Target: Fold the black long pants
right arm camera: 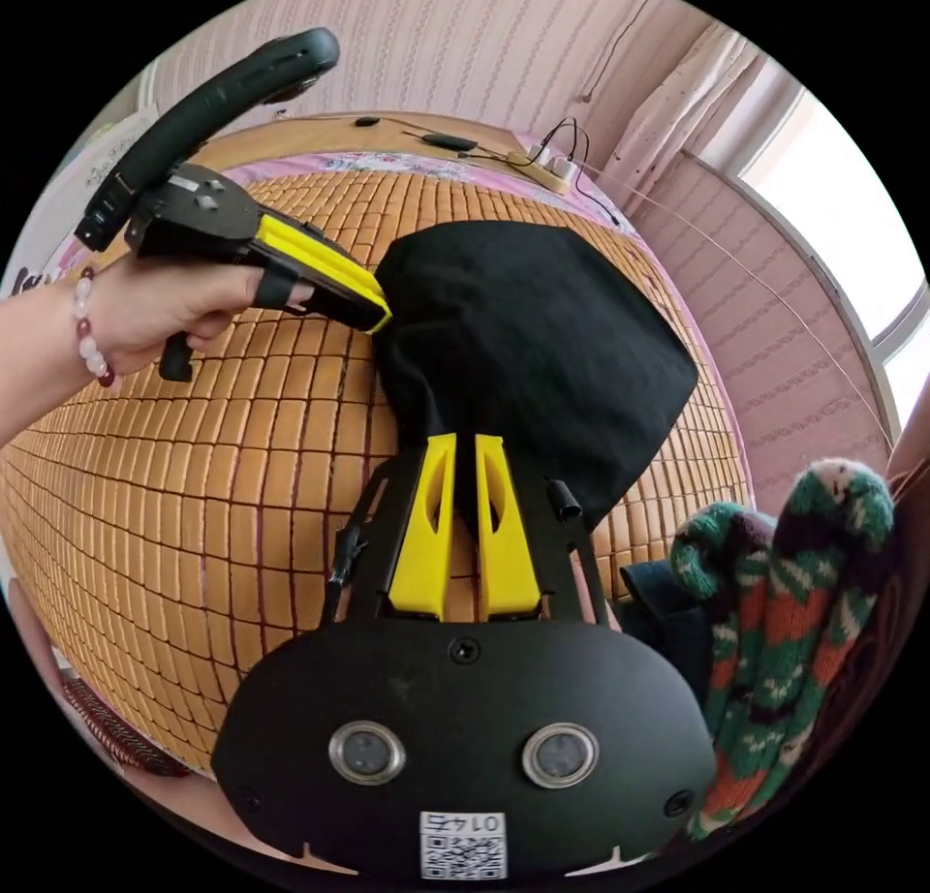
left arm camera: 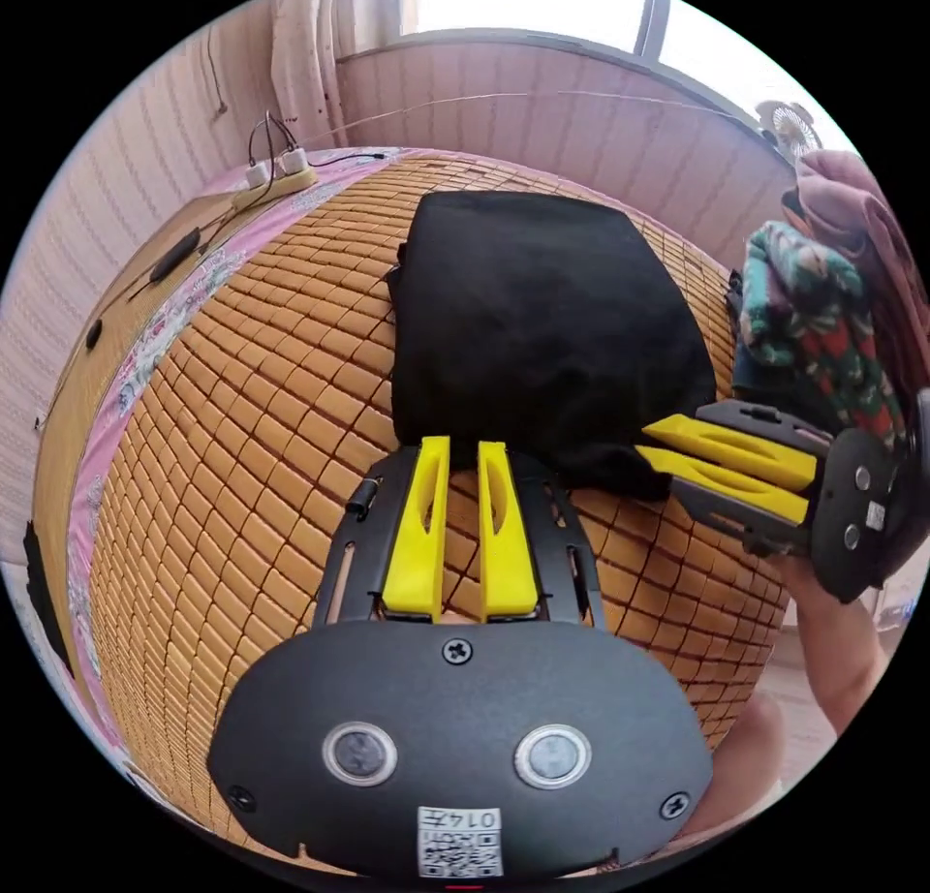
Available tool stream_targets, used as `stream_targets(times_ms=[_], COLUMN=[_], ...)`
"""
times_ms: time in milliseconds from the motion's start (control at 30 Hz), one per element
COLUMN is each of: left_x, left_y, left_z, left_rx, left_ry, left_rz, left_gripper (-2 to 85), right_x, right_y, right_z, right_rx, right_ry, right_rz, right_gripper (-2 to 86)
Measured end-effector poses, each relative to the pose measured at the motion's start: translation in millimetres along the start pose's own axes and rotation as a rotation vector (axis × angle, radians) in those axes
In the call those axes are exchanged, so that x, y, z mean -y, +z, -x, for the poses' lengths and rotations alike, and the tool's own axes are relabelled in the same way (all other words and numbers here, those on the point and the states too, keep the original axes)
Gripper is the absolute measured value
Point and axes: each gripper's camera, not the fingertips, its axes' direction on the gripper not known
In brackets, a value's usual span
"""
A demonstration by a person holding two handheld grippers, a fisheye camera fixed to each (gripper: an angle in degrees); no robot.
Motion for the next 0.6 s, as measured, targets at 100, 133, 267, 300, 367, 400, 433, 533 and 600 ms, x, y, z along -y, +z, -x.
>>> stream_targets(times_ms=[100,133,267,300,367,400,433,533,600], left_x=[36.2,44.7,38.8,33.3,-1.3,-13.2,-41.2,-133.2,-201.1], left_y=[-4.0,-11.8,-52.8,-60.9,-98.6,-109.1,-131.7,-199.9,-244.5], left_z=[-6.8,-9.4,-5.1,-3.1,8.8,11.7,15.3,13.0,13.0], left_rx=[0.091,0.104,0.074,0.077,0.044,0.027,-0.003,-0.003,-0.004], left_ry=[-0.029,-0.050,-0.062,-0.056,-0.050,-0.049,-0.033,0.072,0.087], left_rz=[0.036,0.026,0.008,0.003,-0.037,-0.043,-0.056,-0.084,-0.099], left_gripper=[4.4,3.6,4.7,5.1,6.7,7.1,7.7,8.3,8.3], right_x=[13.3,13.7,-15.6,-35.0,-70.3,-96.3,-109.8,-175.2,-217.8], right_y=[9.1,10.6,-1.9,-15.1,-37.1,-51.8,-59.0,-92.2,-114.0], right_z=[1.0,2.5,22.5,33.4,58.8,81.0,92.9,155.8,214.2], right_rx=[0.046,0.056,0.116,0.153,0.192,0.200,0.201,0.286,0.333], right_ry=[0.064,0.069,0.090,0.094,0.081,0.066,0.059,0.045,0.002], right_rz=[-0.015,-0.022,-0.055,-0.090,-0.131,-0.141,-0.142,-0.135,-0.083], right_gripper=[4.6,5.0,8.2,8.7,9.3,9.7,9.9,10.5,10.6])
